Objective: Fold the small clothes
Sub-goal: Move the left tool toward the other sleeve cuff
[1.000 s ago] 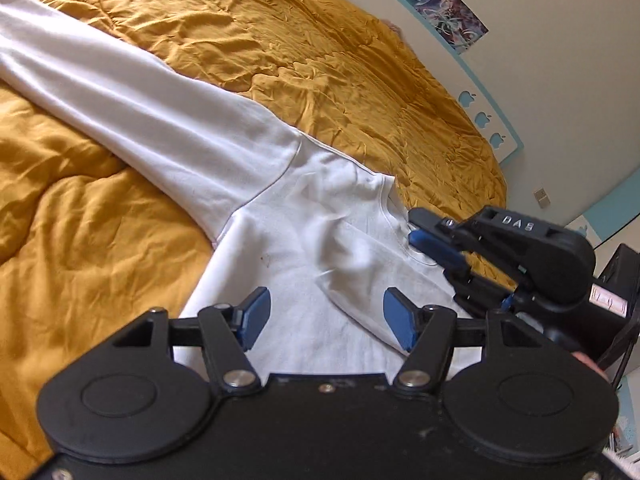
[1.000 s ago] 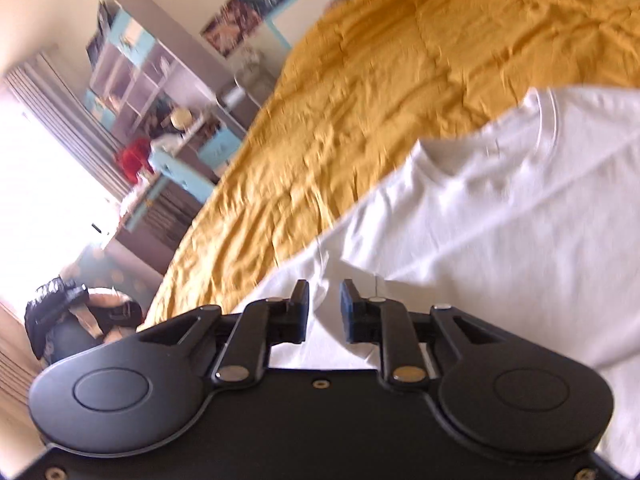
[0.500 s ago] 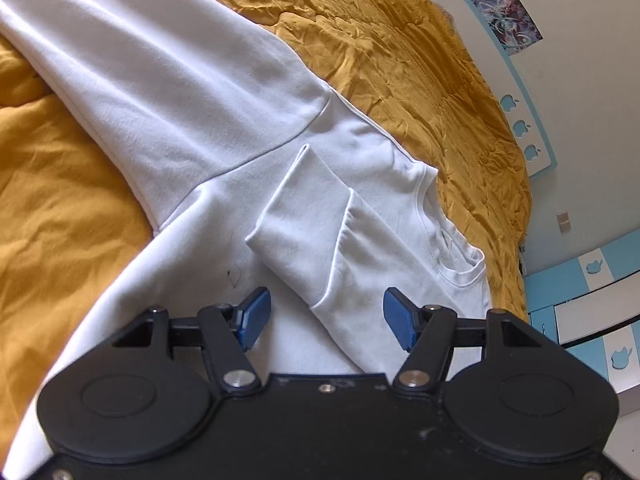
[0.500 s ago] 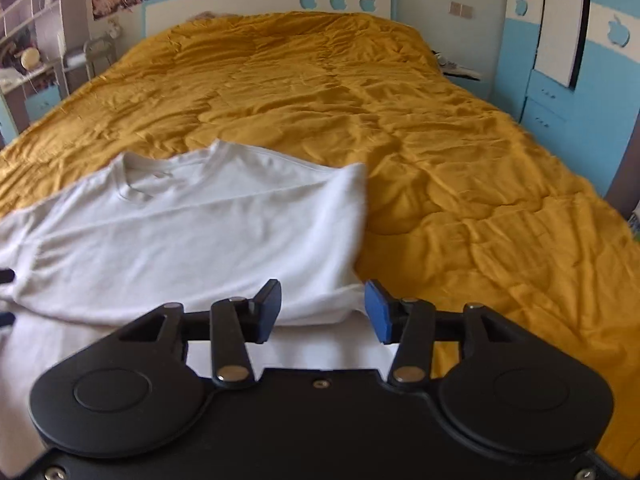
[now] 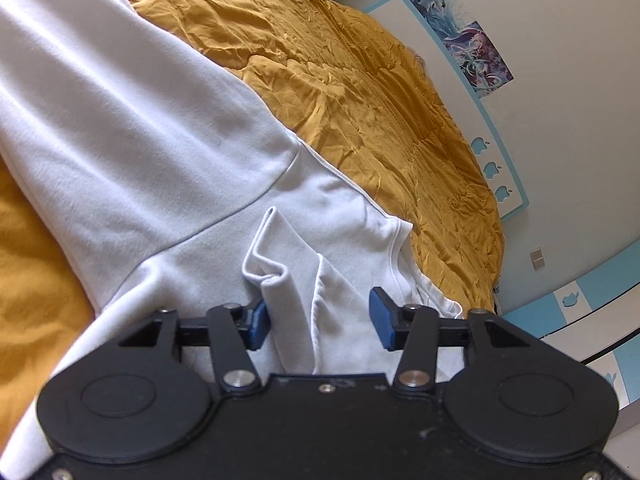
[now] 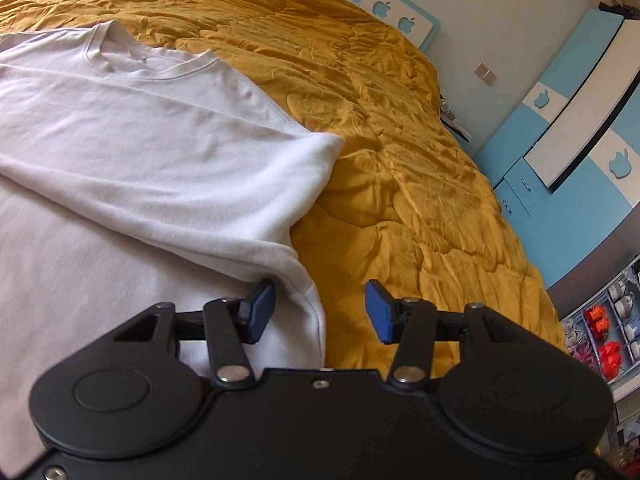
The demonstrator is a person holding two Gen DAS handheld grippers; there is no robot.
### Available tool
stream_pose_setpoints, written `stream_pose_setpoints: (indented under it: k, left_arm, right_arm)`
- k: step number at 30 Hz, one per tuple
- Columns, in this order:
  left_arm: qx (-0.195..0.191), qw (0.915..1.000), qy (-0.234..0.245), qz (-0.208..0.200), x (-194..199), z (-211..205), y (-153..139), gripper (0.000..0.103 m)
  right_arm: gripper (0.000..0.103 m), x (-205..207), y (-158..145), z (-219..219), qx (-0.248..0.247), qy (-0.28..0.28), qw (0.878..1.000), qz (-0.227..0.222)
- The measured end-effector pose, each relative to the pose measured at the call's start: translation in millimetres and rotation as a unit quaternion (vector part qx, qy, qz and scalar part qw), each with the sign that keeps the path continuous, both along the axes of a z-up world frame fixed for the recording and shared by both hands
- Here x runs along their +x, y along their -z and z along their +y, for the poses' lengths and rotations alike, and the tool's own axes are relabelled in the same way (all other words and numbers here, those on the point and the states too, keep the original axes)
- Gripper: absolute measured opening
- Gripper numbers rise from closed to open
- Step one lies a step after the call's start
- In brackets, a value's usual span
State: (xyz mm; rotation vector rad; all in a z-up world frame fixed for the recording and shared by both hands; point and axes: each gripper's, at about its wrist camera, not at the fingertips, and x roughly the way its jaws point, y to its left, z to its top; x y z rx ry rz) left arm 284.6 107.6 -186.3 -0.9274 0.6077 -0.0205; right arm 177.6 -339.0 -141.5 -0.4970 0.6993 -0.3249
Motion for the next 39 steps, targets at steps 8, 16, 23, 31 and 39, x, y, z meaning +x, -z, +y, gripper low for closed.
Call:
stream_pose_setpoints:
  k: [8,16,23,31,39]
  left_arm:
    - [0.019,0.997,-0.032,-0.067,-36.0,9.0,-13.2,0.003]
    - [0.0,0.9988,-0.03,0.04,-30.4,13.4,18.6,0.009]
    - [0.001,0.9988,-0.049,0.005,-52.6,26.1,-24.1,0.046]
    - [-0.031,0.9994,-0.007,-0.016,-30.2,29.4,-20.2,0.051]
    - [-0.034,0.9989,0.01,0.031,-17.7,35.3,3.8,0.052]
  right_arm:
    - [0.008,-13.1,-13.2,-0.5,0.042,-0.004,0.999,-0.023]
    - [0.008,-12.3,9.2,-0.6,0.028,0.012,0.999,0.019]
    - [0.014,-36.1,-21.1,8.5,0.066,0.038,0.997,-0.004]
    - [0.031,-8.2,-30.0,38.8,0.115,-0.021,0.992,-0.042]
    - [0.031,3.4,-3.9,29.9,0.118,0.039,0.992,0.018]
